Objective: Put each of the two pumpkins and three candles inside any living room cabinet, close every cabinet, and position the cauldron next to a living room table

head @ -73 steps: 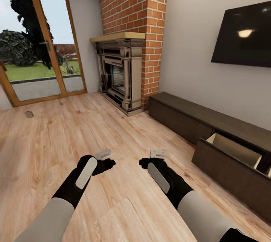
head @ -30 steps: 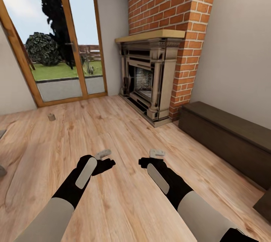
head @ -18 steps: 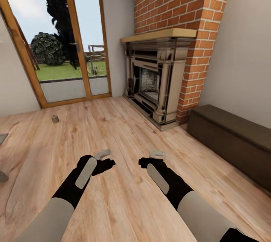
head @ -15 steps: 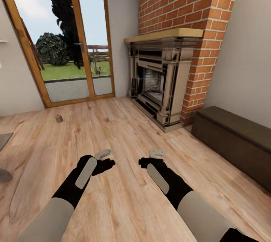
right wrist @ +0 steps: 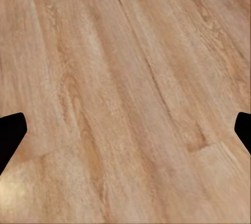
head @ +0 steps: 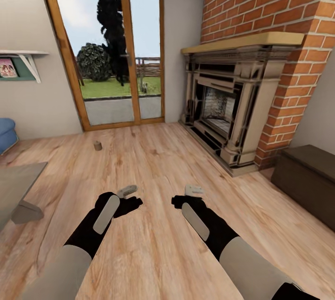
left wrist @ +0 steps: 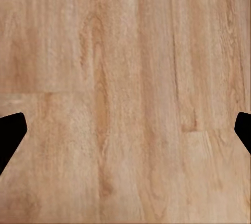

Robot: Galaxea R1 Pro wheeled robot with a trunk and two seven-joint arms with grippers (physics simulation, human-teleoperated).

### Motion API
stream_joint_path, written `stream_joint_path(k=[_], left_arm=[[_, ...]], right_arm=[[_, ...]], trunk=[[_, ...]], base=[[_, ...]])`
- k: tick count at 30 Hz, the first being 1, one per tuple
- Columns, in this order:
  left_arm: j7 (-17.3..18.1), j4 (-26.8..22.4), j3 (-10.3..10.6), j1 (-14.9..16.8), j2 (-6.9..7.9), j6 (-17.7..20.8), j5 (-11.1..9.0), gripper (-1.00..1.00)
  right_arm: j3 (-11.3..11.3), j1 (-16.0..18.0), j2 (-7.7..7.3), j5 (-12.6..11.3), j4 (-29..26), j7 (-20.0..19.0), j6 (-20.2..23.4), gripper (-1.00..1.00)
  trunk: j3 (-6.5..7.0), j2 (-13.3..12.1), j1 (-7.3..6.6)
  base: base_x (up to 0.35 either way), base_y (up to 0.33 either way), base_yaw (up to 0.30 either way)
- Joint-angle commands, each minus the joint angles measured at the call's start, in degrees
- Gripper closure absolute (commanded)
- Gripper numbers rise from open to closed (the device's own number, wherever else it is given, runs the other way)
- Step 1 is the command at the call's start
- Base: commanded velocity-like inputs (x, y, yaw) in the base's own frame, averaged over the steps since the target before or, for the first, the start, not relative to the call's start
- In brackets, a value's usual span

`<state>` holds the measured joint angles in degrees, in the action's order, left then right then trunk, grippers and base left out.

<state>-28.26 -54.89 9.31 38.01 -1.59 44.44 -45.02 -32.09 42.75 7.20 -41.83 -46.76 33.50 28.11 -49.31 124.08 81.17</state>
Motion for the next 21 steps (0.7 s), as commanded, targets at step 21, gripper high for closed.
stream_joint_path(k=[21], left_arm=[[-0.57, 0.90, 0.09, 0.04, 0.09, -0.23, -0.13, -1.00]], right_arm=[[-0.16, 0.05, -0.08, -0.44, -0.12, 0.42, -0.07, -1.00]], trunk=[[0.38, 0.03, 0.02]], base=[[0.330, 0.053, 0.270]])
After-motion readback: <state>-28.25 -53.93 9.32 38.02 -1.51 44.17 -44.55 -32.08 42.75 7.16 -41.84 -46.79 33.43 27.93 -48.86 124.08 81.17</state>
